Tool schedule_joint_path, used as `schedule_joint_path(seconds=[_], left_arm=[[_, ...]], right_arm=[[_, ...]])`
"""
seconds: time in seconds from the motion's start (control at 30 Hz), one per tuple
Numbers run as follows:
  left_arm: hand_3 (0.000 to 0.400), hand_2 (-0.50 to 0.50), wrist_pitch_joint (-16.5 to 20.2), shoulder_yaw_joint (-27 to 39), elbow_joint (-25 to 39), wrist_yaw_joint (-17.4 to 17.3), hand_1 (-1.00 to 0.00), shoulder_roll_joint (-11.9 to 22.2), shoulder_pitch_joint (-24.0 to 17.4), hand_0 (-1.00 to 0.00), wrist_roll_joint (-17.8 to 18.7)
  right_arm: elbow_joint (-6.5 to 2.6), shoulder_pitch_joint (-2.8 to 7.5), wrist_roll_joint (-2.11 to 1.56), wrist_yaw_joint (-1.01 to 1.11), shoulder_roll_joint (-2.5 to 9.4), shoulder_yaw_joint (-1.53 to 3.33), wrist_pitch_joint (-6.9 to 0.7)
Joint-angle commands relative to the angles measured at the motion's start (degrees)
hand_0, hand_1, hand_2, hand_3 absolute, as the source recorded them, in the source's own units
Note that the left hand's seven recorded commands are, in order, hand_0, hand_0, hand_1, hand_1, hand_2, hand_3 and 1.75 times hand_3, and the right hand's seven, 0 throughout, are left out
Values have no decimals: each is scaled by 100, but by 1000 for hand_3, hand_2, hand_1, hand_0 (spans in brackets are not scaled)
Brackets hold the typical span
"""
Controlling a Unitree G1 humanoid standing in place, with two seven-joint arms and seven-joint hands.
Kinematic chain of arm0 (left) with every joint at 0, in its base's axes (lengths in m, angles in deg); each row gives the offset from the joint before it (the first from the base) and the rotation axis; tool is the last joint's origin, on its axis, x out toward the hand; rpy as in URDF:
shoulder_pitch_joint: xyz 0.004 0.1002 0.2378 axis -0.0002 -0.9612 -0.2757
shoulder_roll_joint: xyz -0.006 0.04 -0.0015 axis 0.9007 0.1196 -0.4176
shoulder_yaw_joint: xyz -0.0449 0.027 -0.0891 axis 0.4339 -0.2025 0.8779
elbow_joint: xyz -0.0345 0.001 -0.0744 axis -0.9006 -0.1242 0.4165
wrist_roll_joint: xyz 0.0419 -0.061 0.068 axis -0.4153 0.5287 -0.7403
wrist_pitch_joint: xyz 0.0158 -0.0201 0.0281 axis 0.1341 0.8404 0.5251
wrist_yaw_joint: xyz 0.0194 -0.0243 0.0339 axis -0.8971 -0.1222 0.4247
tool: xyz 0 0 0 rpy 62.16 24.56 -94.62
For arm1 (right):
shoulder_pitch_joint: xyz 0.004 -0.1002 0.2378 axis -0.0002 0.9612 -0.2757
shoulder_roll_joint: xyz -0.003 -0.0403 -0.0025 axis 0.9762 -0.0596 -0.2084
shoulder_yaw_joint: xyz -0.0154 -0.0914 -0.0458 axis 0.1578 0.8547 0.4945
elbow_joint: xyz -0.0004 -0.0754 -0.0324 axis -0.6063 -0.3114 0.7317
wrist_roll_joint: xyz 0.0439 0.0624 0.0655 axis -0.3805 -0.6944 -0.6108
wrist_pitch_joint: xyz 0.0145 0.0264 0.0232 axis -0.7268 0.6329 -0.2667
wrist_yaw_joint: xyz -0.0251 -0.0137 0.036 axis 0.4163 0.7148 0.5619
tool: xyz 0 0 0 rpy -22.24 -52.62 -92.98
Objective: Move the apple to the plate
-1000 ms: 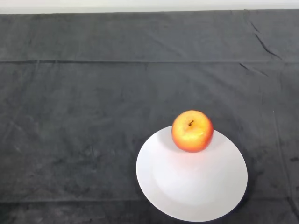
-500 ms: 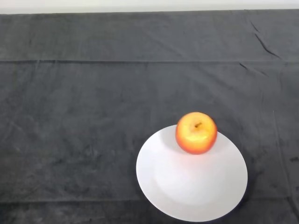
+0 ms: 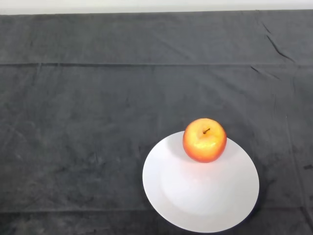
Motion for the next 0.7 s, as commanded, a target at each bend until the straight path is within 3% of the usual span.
schedule_joint_path(seconds=[0.03, 0.7], left_arm=[[0, 0, 43, -79, 152, 72, 0, -27, -149, 0, 51], [0, 0, 31, -61, 150, 63, 0, -15, -183, 0, 92]], right_arm=[[82, 68, -165, -4, -62, -68, -8], [83, 69, -163, 0, -63, -67, -9]])
